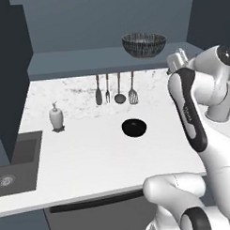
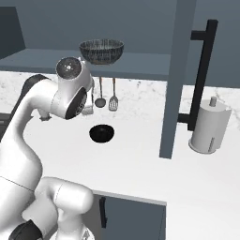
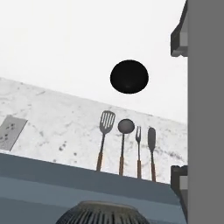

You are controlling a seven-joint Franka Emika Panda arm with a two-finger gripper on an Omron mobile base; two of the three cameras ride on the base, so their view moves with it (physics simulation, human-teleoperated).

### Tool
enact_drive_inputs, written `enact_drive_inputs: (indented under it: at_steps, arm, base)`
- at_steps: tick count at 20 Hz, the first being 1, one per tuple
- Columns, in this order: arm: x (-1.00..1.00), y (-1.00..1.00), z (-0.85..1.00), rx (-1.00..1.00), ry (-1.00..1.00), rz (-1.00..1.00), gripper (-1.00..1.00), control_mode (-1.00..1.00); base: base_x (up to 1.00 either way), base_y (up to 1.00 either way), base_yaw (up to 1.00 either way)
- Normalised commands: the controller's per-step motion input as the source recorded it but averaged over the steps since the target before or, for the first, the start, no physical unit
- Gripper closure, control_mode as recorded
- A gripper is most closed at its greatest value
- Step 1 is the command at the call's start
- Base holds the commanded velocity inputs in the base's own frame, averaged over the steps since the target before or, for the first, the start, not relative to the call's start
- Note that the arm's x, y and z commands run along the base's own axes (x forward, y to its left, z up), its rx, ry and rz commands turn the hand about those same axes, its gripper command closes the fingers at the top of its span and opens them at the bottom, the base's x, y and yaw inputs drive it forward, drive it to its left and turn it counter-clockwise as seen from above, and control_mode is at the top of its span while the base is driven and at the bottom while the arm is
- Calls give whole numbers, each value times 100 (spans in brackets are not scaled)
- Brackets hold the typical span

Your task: Pick up the bowls on the counter and stack them on top of one another in the open cabinet. Place the smaller bowl on top of the larger bowl.

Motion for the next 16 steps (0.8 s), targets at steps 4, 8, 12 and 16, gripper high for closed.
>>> enact_drive_inputs:
  at_steps: [4, 8, 12, 16]
  arm:
    - [-16, 0, -100, -9, 24, 20, -100, -100]
    - [0, 0, -87, -12, 14, 20, -100, -100]
    - [4, 0, -76, -2, 15, 20, -100, -100]
    - [39, 6, -71, -1, 18, 13, -100, -100]
  base:
    - [0, 0, 0]
    - [0, 0, 0]
    - [0, 0, 0]
    - [0, 0, 0]
